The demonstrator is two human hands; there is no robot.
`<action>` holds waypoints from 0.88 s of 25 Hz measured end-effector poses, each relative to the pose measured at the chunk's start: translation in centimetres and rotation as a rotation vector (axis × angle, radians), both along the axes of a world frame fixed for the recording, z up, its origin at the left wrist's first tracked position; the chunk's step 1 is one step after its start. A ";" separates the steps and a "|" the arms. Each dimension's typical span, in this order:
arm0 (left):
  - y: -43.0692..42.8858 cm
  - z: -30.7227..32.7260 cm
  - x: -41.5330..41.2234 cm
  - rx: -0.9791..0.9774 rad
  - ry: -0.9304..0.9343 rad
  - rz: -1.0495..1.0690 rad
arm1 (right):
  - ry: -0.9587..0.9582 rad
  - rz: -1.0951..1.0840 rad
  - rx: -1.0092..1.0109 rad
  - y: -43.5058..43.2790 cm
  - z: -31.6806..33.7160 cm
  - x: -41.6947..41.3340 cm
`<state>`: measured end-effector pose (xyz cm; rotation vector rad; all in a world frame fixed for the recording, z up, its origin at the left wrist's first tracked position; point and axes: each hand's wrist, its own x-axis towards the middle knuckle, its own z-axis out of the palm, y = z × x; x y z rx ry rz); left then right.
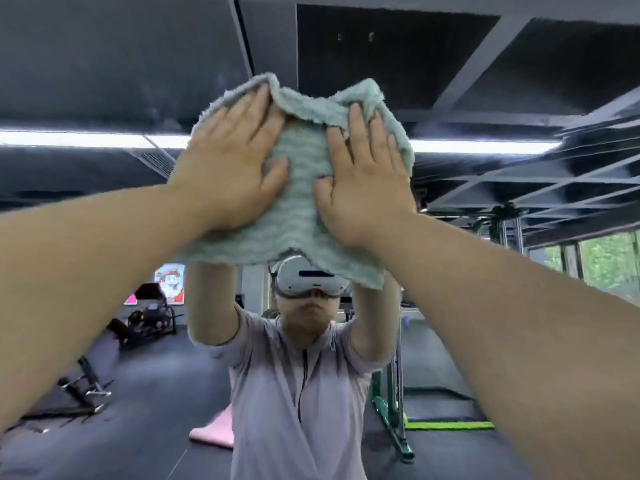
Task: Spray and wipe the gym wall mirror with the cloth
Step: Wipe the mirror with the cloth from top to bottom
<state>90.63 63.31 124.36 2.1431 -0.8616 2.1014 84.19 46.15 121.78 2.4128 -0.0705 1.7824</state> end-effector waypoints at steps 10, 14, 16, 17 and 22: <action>5.1 -0.2 2.5 -0.112 -0.067 -0.093 | -0.130 0.117 -0.176 6.3 1.8 2.5; 4.9 -2.5 3.0 -0.180 -0.111 -0.070 | -0.198 0.110 -0.068 9.2 0.5 4.2; 6.5 -7.9 3.0 -0.013 -0.063 -0.020 | -0.147 0.144 -0.184 9.3 -5.2 4.2; 7.7 -8.9 2.8 0.093 -0.043 0.015 | -0.095 0.119 -0.229 8.7 -6.8 3.8; 9.2 1.2 2.7 -0.082 0.038 0.007 | -0.081 0.047 -0.226 9.1 2.0 3.5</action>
